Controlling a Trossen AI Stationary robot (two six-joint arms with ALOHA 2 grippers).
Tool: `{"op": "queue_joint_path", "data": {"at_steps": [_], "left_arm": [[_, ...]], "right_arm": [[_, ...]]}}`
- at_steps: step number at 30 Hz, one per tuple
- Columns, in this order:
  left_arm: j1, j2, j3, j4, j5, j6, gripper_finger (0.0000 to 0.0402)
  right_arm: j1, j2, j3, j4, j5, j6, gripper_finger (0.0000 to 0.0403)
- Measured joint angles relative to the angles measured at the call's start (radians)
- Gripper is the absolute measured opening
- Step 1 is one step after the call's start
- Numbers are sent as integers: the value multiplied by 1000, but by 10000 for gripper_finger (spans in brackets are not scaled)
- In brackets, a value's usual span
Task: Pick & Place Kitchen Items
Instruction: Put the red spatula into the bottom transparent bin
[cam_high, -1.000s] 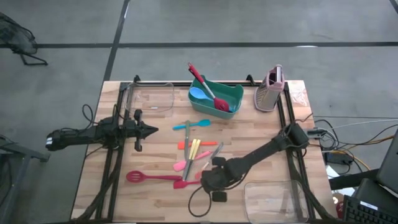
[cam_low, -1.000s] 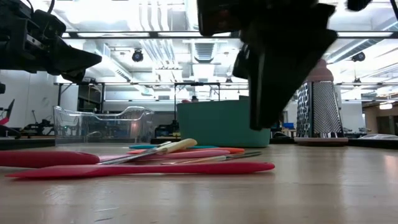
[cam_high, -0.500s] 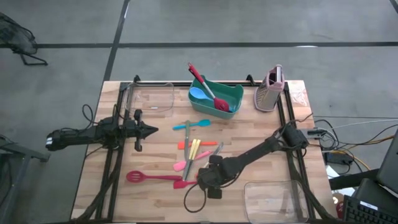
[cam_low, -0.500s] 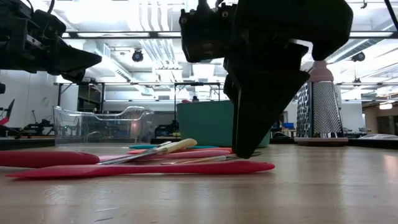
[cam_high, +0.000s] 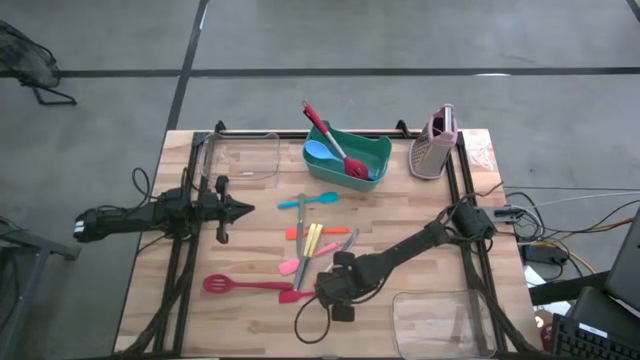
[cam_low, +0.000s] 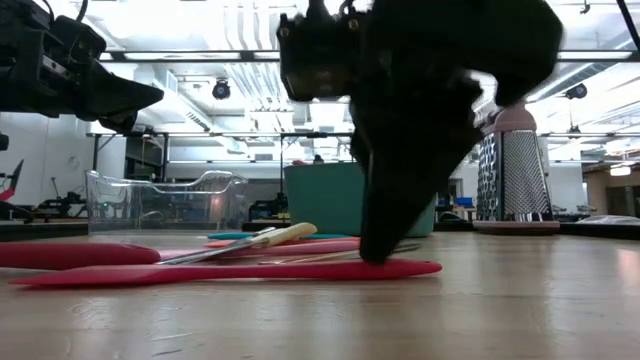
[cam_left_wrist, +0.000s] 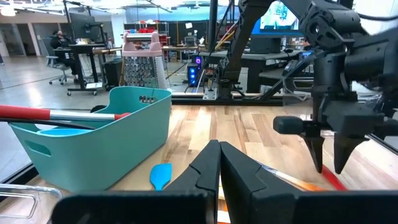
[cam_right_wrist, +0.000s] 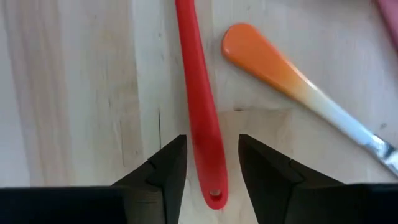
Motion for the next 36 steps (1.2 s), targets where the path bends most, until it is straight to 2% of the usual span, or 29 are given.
{"op": "queue_joint_path", "data": {"at_steps": [10,22,31,36], "left_arm": [[0,0,0,0,0,0,19],[0,0,0,0,0,0,19],[0,0,0,0,0,0,19],[0,0,0,0,0,0,19]], "right_arm": [[6,55,6,-1,-41,2,114],[5,73,80,-79,-48,-24,43],[12,83,193,-161,-55,-74,38],[11,82,238,-161,-48,-95,19]]}}
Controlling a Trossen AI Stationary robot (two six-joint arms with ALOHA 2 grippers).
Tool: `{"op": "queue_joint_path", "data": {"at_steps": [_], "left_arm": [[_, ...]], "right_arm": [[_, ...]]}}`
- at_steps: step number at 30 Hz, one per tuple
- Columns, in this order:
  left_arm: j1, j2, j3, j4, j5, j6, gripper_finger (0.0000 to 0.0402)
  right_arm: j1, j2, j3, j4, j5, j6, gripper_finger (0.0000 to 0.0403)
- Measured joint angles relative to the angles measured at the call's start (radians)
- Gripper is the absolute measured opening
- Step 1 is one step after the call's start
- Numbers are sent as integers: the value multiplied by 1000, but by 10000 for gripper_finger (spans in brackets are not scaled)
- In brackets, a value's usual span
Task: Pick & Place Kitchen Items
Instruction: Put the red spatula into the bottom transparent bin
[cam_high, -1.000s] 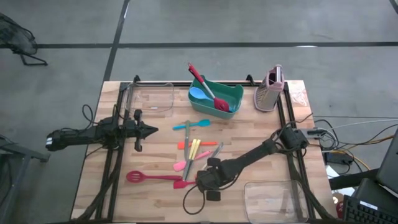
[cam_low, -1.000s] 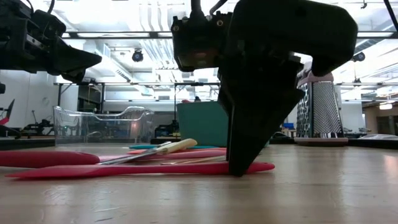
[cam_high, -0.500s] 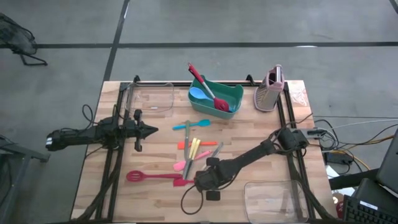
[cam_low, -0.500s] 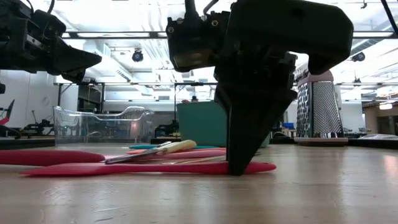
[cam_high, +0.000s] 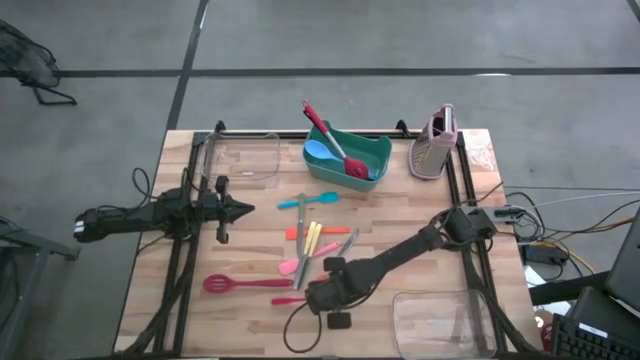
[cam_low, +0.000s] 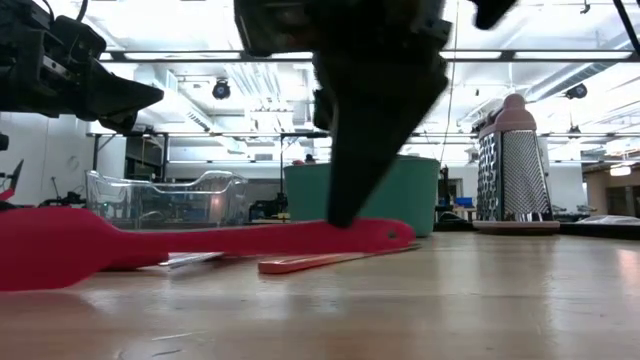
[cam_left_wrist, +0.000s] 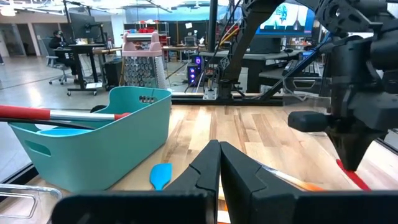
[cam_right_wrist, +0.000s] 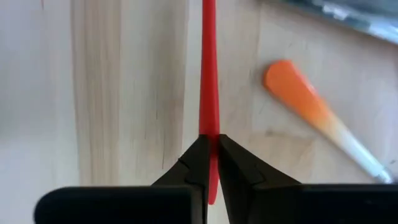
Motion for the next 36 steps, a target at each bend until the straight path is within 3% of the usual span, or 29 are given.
{"op": "queue_joint_path", "data": {"at_steps": [14,21,36], "left_arm": [[0,0,0,0,0,0,19],[0,0,0,0,0,0,19],[0,2,0,0,0,0,19]], "right_arm": [[13,-5,73,-90,41,0,6],[15,-5,67,-115,-9,65,13],[-12,80,57,-25,25,91,184]]}}
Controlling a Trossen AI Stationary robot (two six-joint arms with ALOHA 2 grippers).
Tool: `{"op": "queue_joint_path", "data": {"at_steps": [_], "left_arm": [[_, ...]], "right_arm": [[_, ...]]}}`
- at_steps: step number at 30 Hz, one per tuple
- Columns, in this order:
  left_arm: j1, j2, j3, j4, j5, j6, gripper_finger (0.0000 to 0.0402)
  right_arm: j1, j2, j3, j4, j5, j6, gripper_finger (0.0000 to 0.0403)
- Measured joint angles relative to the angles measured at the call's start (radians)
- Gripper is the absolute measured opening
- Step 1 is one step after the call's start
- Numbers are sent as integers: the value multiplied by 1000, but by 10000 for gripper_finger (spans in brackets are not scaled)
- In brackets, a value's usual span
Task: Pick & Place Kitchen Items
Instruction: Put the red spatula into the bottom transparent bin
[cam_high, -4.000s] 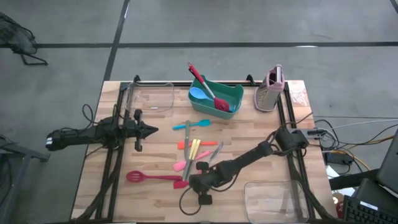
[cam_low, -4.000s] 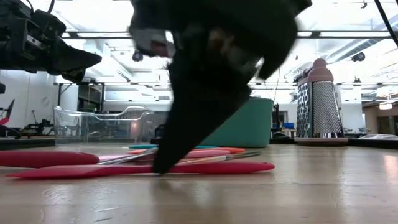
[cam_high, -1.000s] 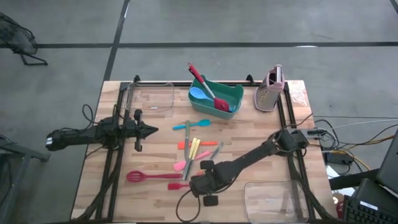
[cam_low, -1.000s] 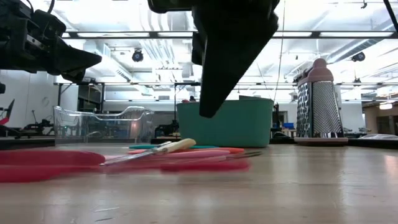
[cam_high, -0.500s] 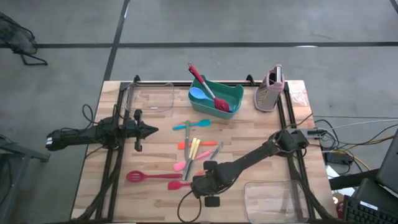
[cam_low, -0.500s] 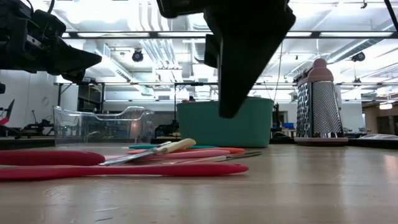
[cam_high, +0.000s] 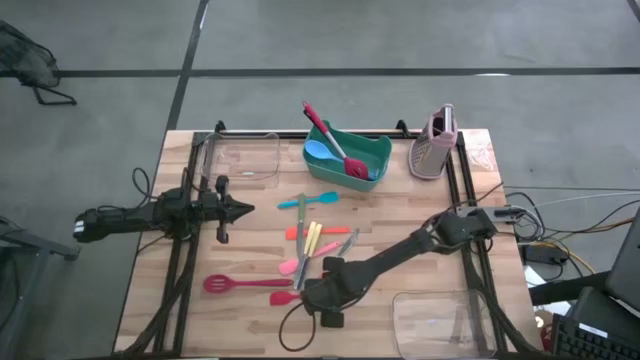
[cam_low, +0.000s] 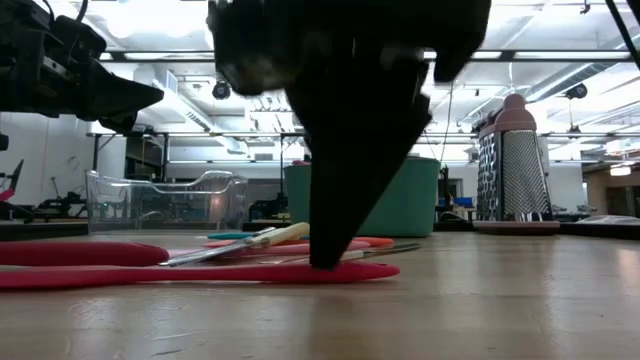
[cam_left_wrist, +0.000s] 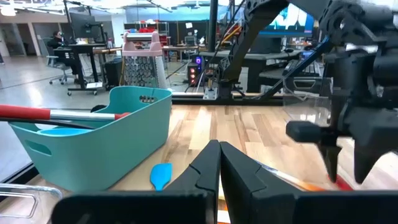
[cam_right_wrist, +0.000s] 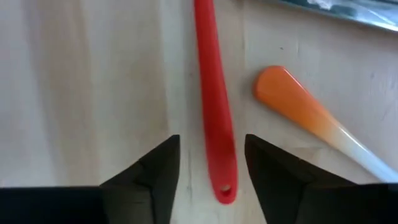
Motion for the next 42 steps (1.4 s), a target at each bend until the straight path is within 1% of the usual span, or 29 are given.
{"op": "queue_joint_path", "data": {"at_steps": [4,6,8,11,16,17,22,26,31,32,35,42], "left_arm": [[0,5,0,0,-1,0,19],[0,5,0,0,-1,0,19],[0,5,0,0,-2,0,19],[0,5,0,0,-2,0,19],[0,5,0,0,-3,0,19],[0,5,0,0,-3,0,19],[0,5,0,0,-3,0,19],[0,5,0,0,-3,0,19],[0,5,0,0,-3,0,19],[0,5,0,0,-3,0,19],[0,7,0,0,-3,0,19],[0,8,0,0,-3,0,19]], "right_arm": [[-5,21,2,-1,0,-1,194],[-4,30,3,-1,0,-9,188],[-5,35,4,0,-1,-24,174],[-5,48,6,4,-4,-36,137],[-4,74,7,7,-11,-47,44],[-3,75,7,7,-16,-50,33],[13,67,24,-6,-13,-61,32],[29,68,91,-62,12,-80,32],[43,70,180,-121,14,-94,32],[44,68,193,-115,15,-97,30],[41,68,210,-138,29,-105,5],[49,65,233,-163,42,-106,3]]}}
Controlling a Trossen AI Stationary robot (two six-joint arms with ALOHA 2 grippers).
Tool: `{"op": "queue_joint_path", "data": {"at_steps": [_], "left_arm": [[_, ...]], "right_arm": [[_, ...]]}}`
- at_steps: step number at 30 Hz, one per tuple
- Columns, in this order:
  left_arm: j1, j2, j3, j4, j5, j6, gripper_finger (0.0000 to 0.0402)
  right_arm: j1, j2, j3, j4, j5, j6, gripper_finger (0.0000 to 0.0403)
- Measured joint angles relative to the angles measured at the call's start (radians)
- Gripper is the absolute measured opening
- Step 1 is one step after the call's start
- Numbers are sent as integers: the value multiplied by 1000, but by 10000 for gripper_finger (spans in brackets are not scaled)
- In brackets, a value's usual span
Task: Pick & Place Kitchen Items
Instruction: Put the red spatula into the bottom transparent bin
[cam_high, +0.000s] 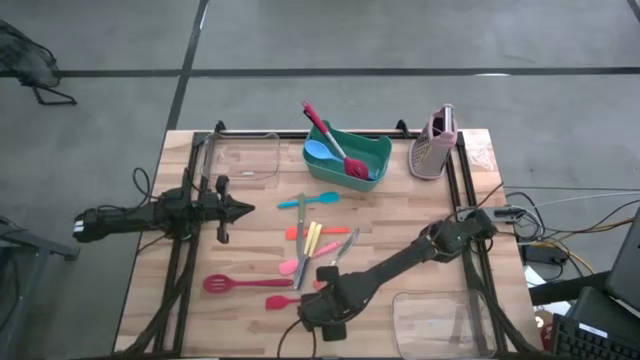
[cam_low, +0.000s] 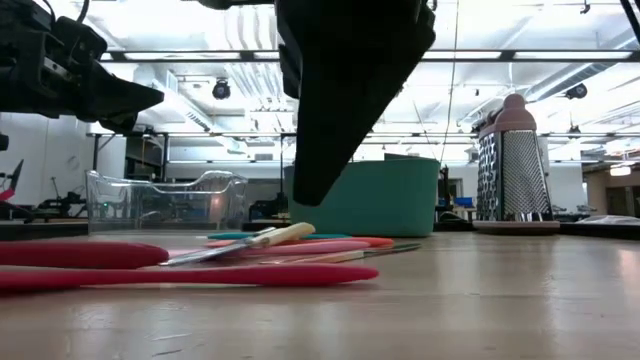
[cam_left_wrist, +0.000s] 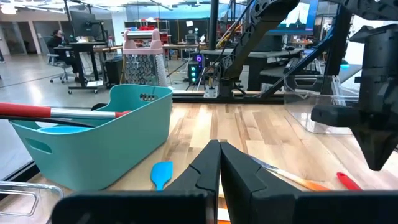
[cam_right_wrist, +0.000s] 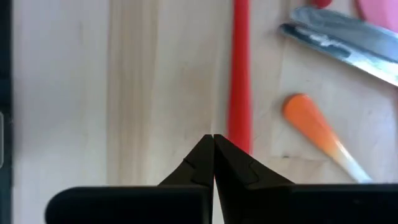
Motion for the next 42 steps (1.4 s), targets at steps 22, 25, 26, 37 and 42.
{"op": "queue_joint_path", "data": {"at_steps": [22,25,26,37,42], "left_arm": [[0,1,0,0,0,0,19],[0,1,0,0,0,0,19],[0,1,0,0,0,0,19],[0,1,0,0,0,0,19],[0,1,0,0,0,0,19]], "right_arm": [[-34,72,-6,28,7,-1,214],[-47,72,-16,32,-1,-9,226],[-51,70,-24,35,-5,-14,225],[-61,62,-128,142,-87,-64,113],[-62,60,-151,156,-106,-72,34]]}}
